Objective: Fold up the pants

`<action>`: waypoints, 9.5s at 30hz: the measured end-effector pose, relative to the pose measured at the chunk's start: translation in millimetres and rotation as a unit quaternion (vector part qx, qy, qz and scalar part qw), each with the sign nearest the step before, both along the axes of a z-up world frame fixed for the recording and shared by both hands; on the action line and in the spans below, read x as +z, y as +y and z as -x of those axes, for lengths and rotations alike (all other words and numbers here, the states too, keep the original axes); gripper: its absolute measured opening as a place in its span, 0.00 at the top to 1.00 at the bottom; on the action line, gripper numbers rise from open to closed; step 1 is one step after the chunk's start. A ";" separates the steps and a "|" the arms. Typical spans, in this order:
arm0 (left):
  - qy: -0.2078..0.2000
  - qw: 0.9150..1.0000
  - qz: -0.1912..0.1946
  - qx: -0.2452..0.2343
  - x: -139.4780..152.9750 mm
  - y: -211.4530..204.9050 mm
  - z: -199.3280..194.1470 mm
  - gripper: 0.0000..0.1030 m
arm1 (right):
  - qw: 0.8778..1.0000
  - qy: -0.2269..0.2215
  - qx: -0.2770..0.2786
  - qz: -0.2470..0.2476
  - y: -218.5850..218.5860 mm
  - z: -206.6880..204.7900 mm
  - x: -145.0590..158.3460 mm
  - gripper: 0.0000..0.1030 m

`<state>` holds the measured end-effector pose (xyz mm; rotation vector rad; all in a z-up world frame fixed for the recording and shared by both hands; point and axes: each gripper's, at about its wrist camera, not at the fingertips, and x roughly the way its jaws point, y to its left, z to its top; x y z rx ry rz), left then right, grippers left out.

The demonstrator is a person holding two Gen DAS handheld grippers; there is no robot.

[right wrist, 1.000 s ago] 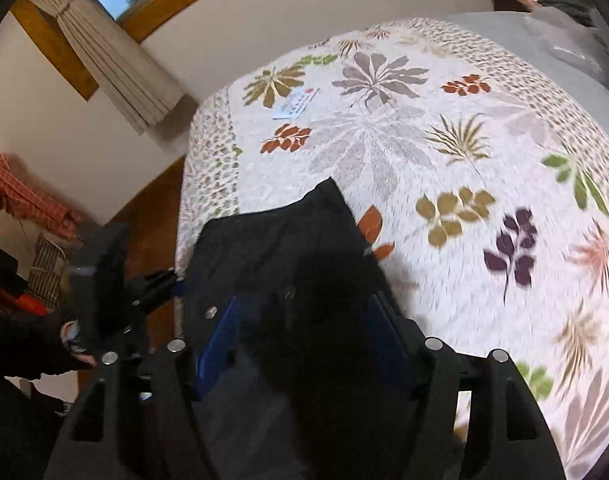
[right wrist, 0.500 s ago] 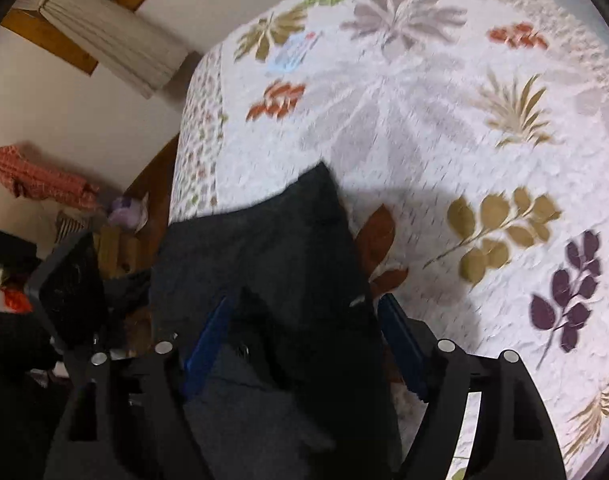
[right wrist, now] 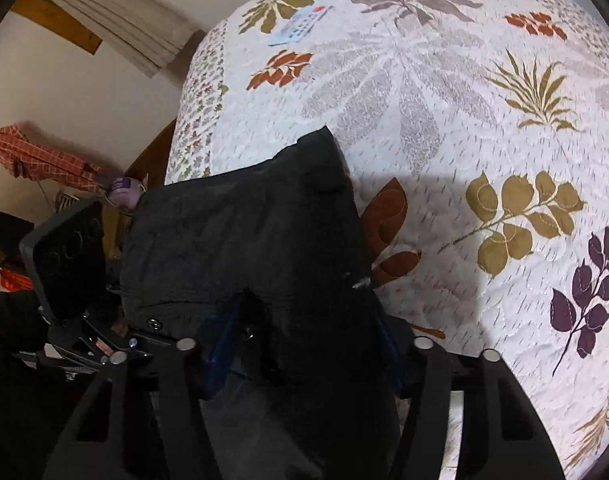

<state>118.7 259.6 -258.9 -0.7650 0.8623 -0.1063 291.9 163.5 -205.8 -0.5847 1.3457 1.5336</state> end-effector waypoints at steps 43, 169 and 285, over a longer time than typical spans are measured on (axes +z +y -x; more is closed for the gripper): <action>-0.208 0.943 -0.212 -0.151 172.6 -232.8 28.4 0.70 | 0.968 -0.053 -0.100 -0.225 -288.1 24.0 171.8 0.80; -0.047 0.926 -0.334 -0.169 98.6 -346.9 -31.9 0.03 | 0.845 0.008 -0.534 -0.001 -576.2 167.8 34.5 0.72; 0.125 0.928 -0.116 -0.331 5.2 -326.5 -79.3 0.02 | 0.785 0.144 -0.602 -0.034 -614.9 139.3 -15.1 0.06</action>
